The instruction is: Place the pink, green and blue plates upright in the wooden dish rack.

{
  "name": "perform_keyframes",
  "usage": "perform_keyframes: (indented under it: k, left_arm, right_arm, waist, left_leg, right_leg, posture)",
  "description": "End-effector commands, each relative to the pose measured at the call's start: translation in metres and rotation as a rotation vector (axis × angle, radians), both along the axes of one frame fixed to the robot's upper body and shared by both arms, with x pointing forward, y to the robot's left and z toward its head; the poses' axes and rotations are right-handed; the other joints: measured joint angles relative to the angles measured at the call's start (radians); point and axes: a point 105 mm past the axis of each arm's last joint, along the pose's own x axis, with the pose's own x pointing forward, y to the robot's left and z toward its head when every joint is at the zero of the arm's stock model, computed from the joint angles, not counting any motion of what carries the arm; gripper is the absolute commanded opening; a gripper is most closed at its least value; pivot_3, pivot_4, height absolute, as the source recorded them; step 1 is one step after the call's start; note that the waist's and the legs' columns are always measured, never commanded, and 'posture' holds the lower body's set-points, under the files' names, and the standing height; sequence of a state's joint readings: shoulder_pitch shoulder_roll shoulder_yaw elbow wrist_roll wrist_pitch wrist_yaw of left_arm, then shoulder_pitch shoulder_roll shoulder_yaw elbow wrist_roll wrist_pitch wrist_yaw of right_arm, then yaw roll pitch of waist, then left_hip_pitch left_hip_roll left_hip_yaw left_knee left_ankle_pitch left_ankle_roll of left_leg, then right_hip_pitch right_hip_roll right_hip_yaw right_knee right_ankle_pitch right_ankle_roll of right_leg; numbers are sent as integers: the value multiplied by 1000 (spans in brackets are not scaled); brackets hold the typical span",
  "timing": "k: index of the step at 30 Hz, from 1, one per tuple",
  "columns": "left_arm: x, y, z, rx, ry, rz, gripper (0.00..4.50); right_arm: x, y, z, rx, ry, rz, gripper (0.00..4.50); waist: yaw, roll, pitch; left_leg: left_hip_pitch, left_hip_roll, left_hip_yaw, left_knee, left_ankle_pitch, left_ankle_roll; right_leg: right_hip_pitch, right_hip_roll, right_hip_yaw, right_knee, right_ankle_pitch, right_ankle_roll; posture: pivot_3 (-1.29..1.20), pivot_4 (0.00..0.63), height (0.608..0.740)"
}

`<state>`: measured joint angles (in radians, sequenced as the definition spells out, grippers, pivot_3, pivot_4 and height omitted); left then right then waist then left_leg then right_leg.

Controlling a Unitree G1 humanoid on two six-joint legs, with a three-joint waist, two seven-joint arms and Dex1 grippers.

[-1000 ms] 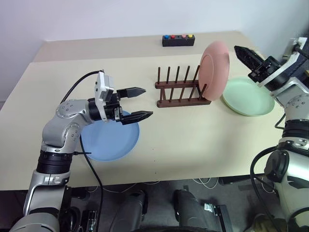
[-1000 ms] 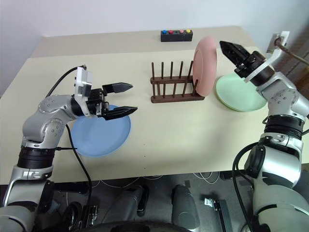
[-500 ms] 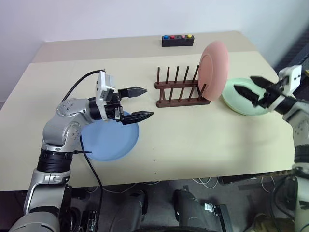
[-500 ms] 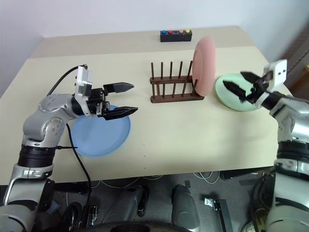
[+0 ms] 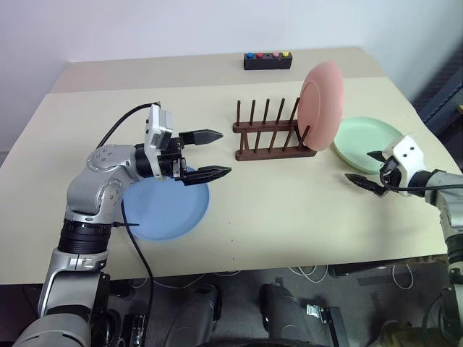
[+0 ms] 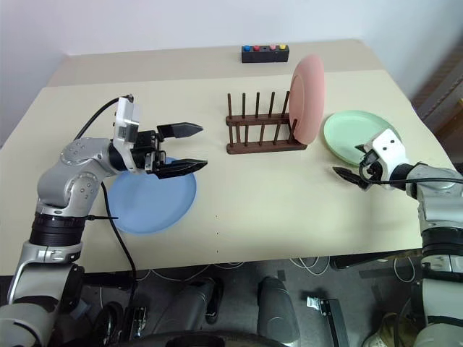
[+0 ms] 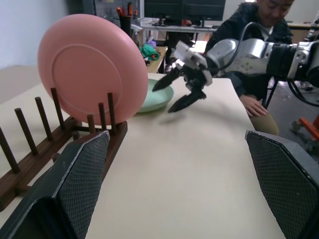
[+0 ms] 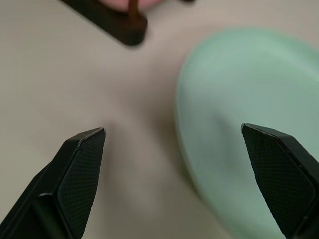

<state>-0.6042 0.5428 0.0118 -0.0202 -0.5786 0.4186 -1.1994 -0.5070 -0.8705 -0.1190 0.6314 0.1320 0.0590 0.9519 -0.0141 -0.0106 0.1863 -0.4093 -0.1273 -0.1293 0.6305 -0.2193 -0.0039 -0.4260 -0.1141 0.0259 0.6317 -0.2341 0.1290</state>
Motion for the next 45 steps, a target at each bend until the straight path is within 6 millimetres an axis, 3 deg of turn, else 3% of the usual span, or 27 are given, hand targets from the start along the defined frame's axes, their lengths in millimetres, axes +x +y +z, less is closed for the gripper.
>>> perform_keyframes:
  k: [1,4,7,14,18,24,26,32,36,40,45]
  left_arm:
    - [-7,0,8,19,-27,-39,4500]
    - [-11,1,3,51,-6,-60,4500]
    - [-10,0,5,41,-17,-50,4500]
    - [-9,-1,6,36,-21,-47,4500]
    - [-9,-1,7,22,-14,-46,4500]
    - [-7,-3,8,9,-17,-38,4500]
    - [-6,-3,8,5,-17,-37,4500]
    - [-5,-3,9,3,-16,-38,4500]
    - [-4,-4,11,-1,-22,-36,4500]
    - [0,-2,14,-25,-32,-9,4500]
    - [7,1,18,-46,-50,42,4500]
  right_arm:
    - [8,-7,13,-46,-41,-29,4461]
    - [12,-10,7,-48,-5,-55,4461]
    - [14,-13,1,-63,32,-70,3593]
    - [16,-12,4,-66,34,-57,27]
    - [17,-18,16,-75,-5,-86,27]
    - [29,-44,53,3,-210,-302,27]
    - [31,-45,65,65,-268,-328,27]
    - [32,-37,74,66,-297,-287,27]
    - [35,-36,129,313,-483,-311,27]
    - [24,-18,195,612,-663,-188,27]
    - [8,13,235,802,-702,7,27]
  waist:
    - [-4,0,0]
    - [-4,0,0]
    - [-3,0,0]
    - [-1,0,0]
    - [0,0,0]
    - [0,0,0]
    - [0,0,0]
    - [-4,0,0]
    - [-6,1,1]
    - [-4,2,1]
    - [1,2,1]
  left_leg:
    - [0,0,0,0,0,0]
    - [0,1,0,0,0,0]
    - [0,0,0,0,0,0]
    - [0,0,0,0,0,0]
    - [0,0,0,0,0,0]
    - [0,0,0,-1,0,0]
    - [0,0,0,-1,0,-1]
    - [0,0,0,-1,0,0]
    - [0,0,0,-1,0,0]
    - [0,1,0,-1,0,0]
    - [0,1,0,-1,-2,3]
  right_leg:
    - [0,0,0,0,0,0]
    - [0,1,0,0,0,0]
    - [0,0,0,0,0,0]
    - [0,0,0,0,0,0]
    - [0,1,0,0,0,0]
    - [0,0,0,0,0,0]
    - [0,0,0,-1,0,0]
    - [0,1,0,0,0,0]
    - [0,0,0,0,0,0]
    - [0,0,0,0,0,0]
    - [0,0,0,-1,0,0]
  posture:
    - [0,150,740]
    - [0,150,740]
    - [0,150,740]
    - [0,150,740]
    - [0,150,740]
    - [0,150,740]
    - [0,150,740]
    - [0,150,740]
    - [0,150,740]
    - [0,150,740]
    - [0,150,740]
